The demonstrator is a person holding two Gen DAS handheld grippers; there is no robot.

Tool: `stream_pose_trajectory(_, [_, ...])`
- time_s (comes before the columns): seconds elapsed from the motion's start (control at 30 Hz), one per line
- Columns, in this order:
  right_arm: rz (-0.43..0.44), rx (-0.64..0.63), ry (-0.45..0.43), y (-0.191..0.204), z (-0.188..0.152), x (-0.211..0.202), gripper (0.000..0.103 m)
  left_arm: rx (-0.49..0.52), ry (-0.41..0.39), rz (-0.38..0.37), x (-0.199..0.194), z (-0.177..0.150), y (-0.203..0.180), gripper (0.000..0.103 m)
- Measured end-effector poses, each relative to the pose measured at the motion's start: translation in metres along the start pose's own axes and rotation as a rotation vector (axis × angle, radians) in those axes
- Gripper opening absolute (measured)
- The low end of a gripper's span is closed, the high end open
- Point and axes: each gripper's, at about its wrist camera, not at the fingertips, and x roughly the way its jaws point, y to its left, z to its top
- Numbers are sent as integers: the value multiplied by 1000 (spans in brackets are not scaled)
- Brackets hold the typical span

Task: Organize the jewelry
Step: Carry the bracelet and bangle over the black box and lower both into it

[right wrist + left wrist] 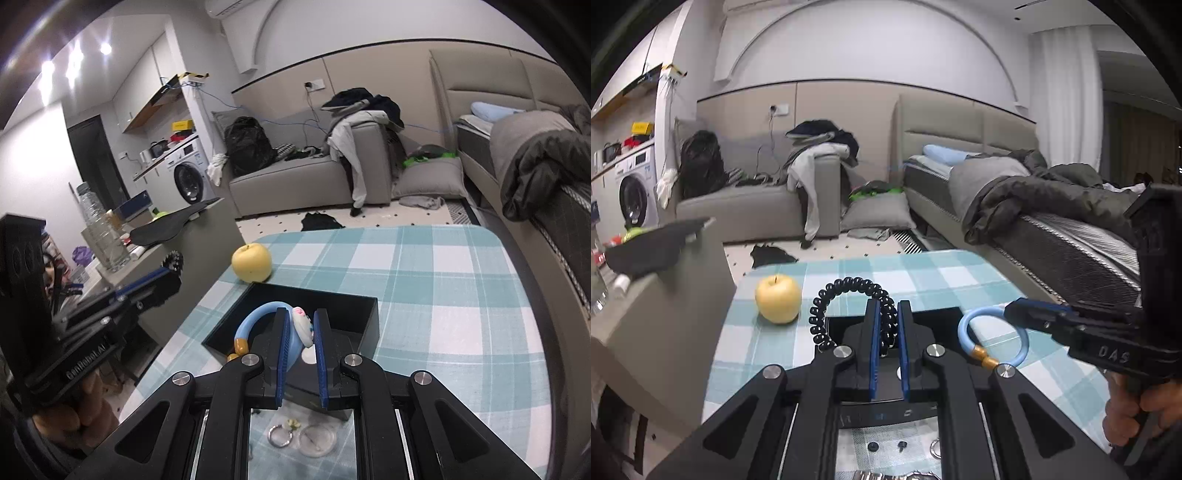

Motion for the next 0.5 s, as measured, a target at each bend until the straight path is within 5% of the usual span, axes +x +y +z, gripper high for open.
stream_pose_trajectory(0.5, [-101, -1, 91, -15, -9, 56, 12, -4, 73, -5, 45, -23, -1, 5])
